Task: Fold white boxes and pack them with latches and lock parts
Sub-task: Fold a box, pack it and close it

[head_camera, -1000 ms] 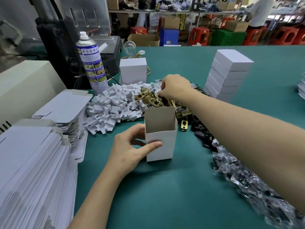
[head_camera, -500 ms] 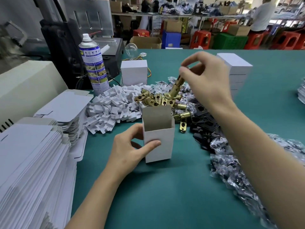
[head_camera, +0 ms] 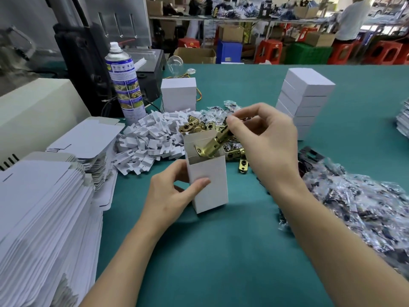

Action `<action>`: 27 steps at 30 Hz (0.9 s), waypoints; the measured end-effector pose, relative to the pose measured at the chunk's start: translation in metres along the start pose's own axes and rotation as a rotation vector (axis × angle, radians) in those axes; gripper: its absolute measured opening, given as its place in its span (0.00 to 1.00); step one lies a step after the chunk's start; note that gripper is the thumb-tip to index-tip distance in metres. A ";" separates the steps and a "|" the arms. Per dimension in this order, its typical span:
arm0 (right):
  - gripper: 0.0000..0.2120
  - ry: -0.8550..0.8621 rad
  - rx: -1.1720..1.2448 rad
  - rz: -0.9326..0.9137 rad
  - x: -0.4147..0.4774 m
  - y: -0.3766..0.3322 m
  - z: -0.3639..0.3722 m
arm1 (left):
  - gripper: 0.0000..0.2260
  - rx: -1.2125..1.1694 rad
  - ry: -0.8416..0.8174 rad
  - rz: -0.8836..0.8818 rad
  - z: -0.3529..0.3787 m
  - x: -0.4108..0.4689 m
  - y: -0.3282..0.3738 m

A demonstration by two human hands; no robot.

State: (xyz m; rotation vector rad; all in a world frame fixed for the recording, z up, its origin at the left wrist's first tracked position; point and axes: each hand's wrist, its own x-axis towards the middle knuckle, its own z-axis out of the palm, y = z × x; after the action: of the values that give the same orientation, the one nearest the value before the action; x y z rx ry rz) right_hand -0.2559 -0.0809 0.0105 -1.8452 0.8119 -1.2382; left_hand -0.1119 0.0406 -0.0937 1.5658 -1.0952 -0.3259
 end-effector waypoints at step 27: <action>0.15 -0.174 -0.714 -0.423 -0.036 0.008 0.005 | 0.17 0.048 -0.065 0.043 -0.001 -0.001 0.002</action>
State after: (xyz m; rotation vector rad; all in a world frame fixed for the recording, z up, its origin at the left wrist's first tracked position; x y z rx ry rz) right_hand -0.2635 -0.0535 -0.0142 -2.7740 0.8591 -1.0784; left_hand -0.1125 0.0418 -0.0917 1.5812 -1.1931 -0.3251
